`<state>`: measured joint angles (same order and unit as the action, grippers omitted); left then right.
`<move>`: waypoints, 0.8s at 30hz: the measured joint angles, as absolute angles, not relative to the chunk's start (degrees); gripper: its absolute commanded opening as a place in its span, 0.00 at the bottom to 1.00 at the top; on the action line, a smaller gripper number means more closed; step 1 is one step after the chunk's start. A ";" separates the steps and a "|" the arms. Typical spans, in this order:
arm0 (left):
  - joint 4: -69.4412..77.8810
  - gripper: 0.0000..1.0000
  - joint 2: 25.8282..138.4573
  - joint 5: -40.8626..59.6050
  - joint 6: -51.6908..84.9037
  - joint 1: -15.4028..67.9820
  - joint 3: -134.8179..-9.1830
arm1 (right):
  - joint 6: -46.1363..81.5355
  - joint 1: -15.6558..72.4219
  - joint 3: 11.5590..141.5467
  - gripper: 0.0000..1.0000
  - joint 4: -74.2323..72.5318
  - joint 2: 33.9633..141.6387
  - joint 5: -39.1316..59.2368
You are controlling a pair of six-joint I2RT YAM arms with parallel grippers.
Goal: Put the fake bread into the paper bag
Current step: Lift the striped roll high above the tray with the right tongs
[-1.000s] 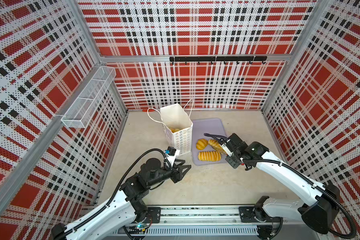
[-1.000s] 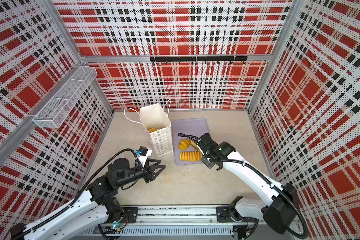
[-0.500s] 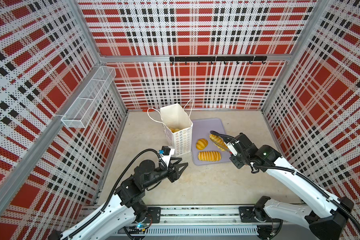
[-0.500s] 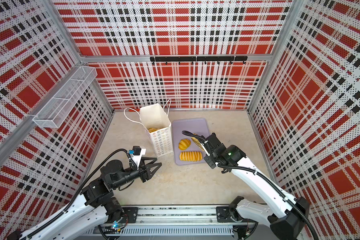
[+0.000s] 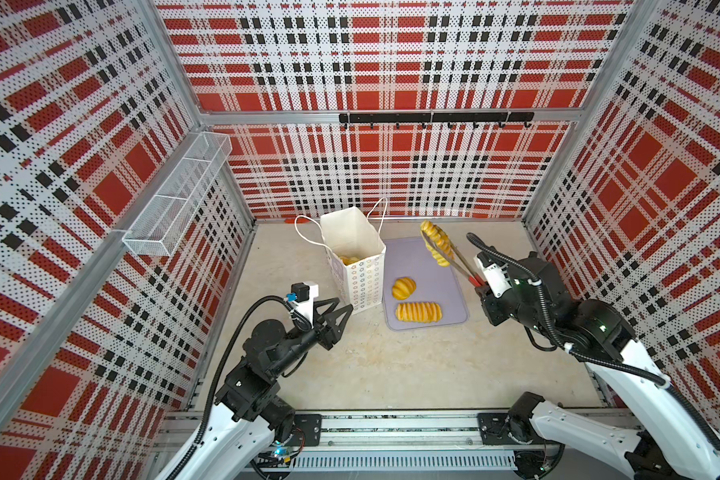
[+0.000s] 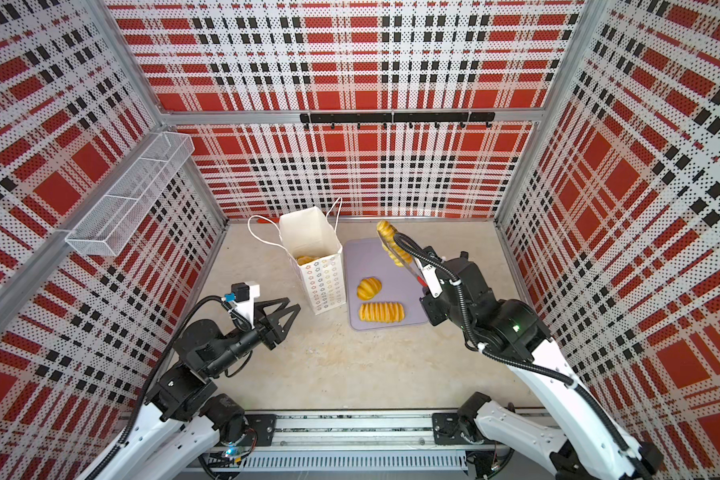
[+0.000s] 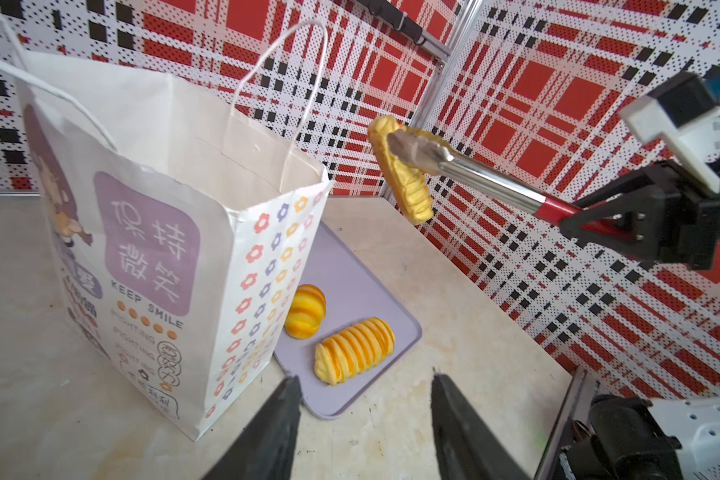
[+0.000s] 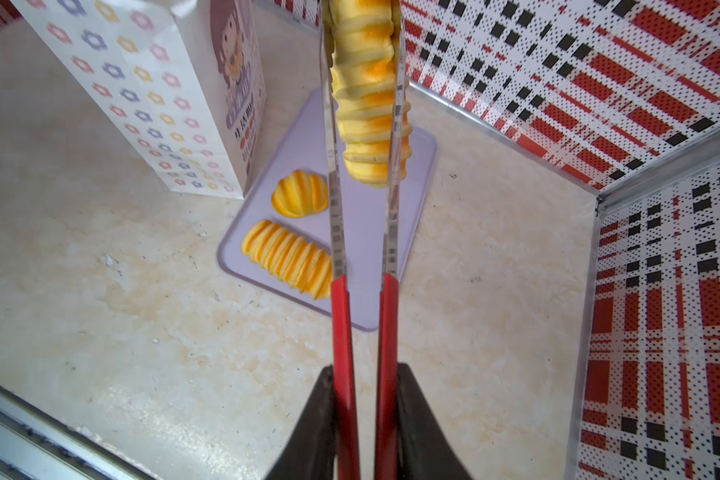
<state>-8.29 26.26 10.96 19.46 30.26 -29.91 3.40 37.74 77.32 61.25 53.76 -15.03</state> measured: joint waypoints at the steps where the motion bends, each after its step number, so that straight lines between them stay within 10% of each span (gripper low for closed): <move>1: -8.27 0.55 26.06 10.94 19.46 29.50 -29.91 | 3.84 37.74 77.76 0.24 61.06 53.25 -14.52; 24: -5.58 0.55 27.46 17.23 20.80 11.70 -28.93 | 5.96 37.74 79.59 0.23 47.62 53.93 10.50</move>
<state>-5.58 27.46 17.23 20.80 11.70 -28.93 5.96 37.74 79.59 47.62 53.93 10.50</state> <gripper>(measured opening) 0.547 0.233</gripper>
